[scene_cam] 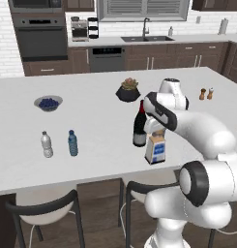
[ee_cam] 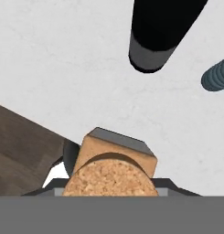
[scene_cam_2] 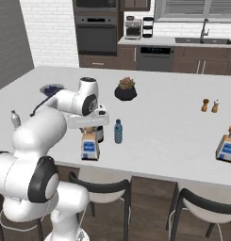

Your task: Move the plastic bottles in the middle to the plastics group, and the glass bottles in the middle to the glass group.

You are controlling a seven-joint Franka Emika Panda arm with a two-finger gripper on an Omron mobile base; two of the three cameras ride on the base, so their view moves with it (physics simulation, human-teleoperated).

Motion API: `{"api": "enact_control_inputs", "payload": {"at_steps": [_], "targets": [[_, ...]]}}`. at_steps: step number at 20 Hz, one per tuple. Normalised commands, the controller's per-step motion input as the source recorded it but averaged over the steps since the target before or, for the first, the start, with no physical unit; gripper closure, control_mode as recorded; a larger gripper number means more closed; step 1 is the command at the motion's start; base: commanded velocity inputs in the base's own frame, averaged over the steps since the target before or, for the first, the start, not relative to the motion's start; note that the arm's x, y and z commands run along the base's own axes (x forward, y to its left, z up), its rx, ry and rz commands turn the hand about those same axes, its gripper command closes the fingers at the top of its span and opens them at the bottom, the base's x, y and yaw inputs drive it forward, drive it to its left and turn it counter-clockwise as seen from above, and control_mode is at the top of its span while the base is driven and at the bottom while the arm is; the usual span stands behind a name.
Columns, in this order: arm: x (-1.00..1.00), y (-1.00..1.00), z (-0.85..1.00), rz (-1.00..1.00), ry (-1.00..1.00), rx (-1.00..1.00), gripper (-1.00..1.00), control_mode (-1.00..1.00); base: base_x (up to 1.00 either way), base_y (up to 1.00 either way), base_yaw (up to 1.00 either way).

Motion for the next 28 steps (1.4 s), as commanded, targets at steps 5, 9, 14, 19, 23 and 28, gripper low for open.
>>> {"api": "enact_control_inputs", "payload": {"at_steps": [5,9,14,19,23,28], "targets": [[-0.67,-0.32,0.18,-0.01,-0.05,0.0,1.0,-1.0,0.0,0.0,0.0],[-0.64,-0.59,0.13,-0.06,-0.03,0.02,1.0,-1.0,0.0,0.0,0.0],[-0.19,-0.82,0.18,-0.1,0.0,0.0,1.0,-1.0,0.0,0.0,0.0],[-0.01,-1.0,0.09,-0.13,0.0,0.0,1.0,-1.0,0.0,0.0,0.0],[0.0,-1.0,0.0,-0.12,0.0,0.0,1.0,-1.0,0.0,0.0,0.0],[0.01,-1.0,0.0,-0.1,0.0,0.0,1.0,-1.0,0.0,0.0,0.0]]}}
